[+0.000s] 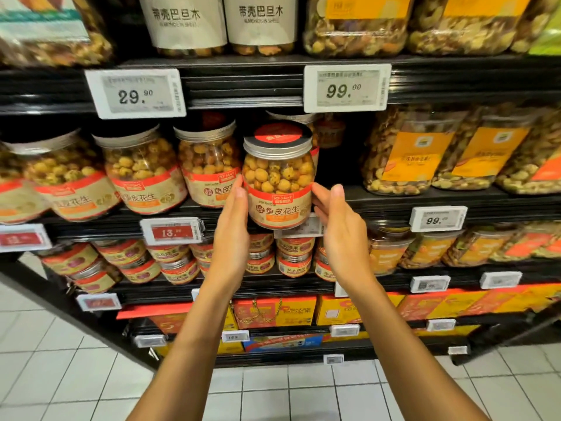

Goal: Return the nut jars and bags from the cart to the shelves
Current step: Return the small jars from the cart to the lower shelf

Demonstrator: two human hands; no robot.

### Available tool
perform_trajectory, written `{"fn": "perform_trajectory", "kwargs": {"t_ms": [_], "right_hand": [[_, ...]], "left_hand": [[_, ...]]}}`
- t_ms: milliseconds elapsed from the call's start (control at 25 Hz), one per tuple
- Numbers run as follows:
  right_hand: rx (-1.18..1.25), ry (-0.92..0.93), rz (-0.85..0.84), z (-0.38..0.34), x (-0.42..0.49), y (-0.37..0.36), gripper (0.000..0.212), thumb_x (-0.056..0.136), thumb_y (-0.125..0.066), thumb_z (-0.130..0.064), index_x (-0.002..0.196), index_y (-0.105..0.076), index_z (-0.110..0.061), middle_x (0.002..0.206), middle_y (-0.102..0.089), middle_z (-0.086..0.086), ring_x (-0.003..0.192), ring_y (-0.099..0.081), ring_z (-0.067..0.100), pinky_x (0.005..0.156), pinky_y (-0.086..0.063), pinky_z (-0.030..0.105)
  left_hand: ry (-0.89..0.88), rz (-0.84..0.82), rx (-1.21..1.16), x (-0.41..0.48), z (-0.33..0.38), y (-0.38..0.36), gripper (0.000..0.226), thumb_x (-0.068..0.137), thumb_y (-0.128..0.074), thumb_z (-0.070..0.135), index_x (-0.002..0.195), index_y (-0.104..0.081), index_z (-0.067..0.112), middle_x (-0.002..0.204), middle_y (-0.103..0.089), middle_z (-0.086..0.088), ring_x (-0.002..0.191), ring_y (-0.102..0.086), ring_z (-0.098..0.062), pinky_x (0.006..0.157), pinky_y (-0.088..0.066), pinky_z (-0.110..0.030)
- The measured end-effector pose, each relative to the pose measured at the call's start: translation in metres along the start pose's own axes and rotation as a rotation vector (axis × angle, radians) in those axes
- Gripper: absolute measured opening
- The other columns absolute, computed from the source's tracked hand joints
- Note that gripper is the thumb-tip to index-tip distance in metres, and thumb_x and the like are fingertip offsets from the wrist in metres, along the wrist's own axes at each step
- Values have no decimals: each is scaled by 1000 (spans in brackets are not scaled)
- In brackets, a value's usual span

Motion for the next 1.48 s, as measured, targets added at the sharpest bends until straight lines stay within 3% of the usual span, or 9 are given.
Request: {"fn": "perform_trajectory", "kwargs": {"t_ms": [320,440,560,760,920,1040,1120,1320,1480], "right_hand": [[-26,-35,102,7,11,2,66,84,-30,-62,131,-52,-21,116,-50,-30,120,-50,-1,106,-39,30],[-19,-76,127,4,16,15,47,80,-31,-67,90,-71,-44,82,-61,-42,93,-58,-10,99,-44,31],[-29,-76,22,0,20,8,44,76,-28,-73,74,-68,-54,77,-62,-40,88,-60,-12,94,-45,28],[-17,-75,-23,8,29,-8,67,84,-24,-65,130,-51,-25,122,-50,-27,121,-47,-2,110,-36,33],[-19,-79,-40,12,33,-9,63,82,-24,-68,118,-61,-32,108,-61,-30,109,-56,-1,105,-40,35],[-66,-102,-29,10,39,-12,71,87,-25,-64,112,-47,-1,119,-59,12,105,-47,-4,101,-41,49],[-84,-98,-15,9,41,-9,67,91,-24,-59,111,-45,2,116,-60,7,106,-48,-4,102,-40,46],[30,-106,107,-10,12,-15,50,102,-22,-38,122,-58,-10,116,-63,0,107,-60,10,100,-46,30],[151,-129,-206,-22,-45,-68,43,103,-23,-29,97,-63,-16,92,-69,-1,84,-67,10,75,-51,19]], "left_hand": [[18,-103,20,5,5,-11,40,101,-26,37,136,-42,28,127,-53,27,113,-47,16,94,-39,-7],[14,-153,35,6,10,-28,32,100,-26,41,130,-39,39,99,-55,48,99,-46,29,82,-38,2],[-3,-91,107,10,2,-14,57,92,-23,58,143,-29,33,138,-41,31,128,-35,14,110,-31,-16],[-23,83,192,5,-7,12,66,89,-23,61,144,-33,27,144,-40,9,134,-37,-5,116,-26,-37],[10,44,93,2,-13,3,60,88,-27,55,137,-46,25,142,-47,11,132,-40,0,116,-28,-34],[48,22,138,14,-9,1,60,90,-26,53,138,-46,22,145,-44,9,134,-37,-2,117,-26,-35],[35,22,158,15,-6,2,53,97,-26,46,138,-46,20,143,-46,7,133,-39,-4,116,-27,-36],[110,127,0,-10,15,15,38,103,-29,28,123,-57,11,113,-64,0,102,-61,-7,94,-47,-20],[158,331,-135,-77,27,69,32,102,-34,19,91,-64,15,73,-71,3,69,-66,-10,67,-52,-18]]}}
Point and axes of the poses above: each hand's wrist, its own x-axis towards the middle knuckle, its own y-axis out of the back of the hand, z = x × y, the point moved 2 cm from there along x, towards the middle knuckle
